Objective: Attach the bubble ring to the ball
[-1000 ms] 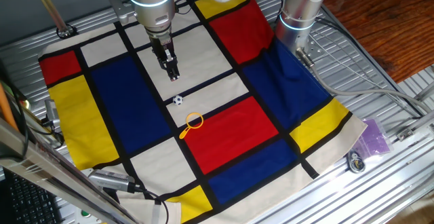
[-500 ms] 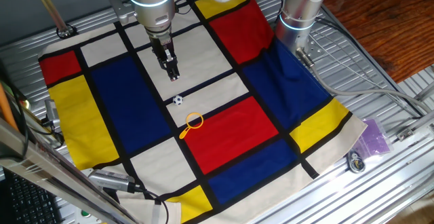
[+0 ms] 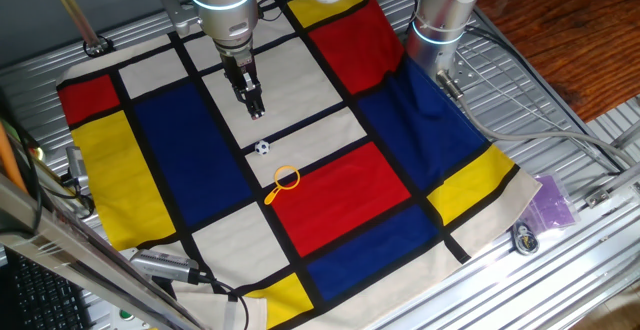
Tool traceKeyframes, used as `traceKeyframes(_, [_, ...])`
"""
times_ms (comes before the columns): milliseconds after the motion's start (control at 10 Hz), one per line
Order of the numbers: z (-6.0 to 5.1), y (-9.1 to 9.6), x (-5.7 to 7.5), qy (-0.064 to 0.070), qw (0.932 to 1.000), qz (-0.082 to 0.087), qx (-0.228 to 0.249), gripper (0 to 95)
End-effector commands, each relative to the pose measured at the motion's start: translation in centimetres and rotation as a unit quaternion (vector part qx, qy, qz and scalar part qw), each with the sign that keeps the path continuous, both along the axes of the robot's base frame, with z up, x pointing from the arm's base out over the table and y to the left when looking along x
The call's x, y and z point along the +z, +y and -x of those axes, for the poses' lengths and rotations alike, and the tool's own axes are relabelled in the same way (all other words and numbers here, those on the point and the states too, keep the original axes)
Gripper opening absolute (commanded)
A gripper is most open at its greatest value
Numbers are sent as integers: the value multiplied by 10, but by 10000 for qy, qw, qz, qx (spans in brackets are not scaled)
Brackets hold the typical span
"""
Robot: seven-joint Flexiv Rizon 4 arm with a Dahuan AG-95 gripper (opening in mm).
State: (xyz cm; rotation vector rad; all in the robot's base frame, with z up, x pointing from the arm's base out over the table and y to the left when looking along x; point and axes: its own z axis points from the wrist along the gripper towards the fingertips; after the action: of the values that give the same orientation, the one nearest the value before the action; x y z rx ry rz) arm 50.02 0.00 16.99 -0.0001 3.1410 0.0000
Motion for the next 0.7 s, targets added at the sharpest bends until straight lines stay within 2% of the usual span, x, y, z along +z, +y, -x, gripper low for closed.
traceKeyframes(100, [0,0,0,2,9886,-155,1501,0])
traceKeyframes(700, [0,0,0,35,9884,-124,1513,0])
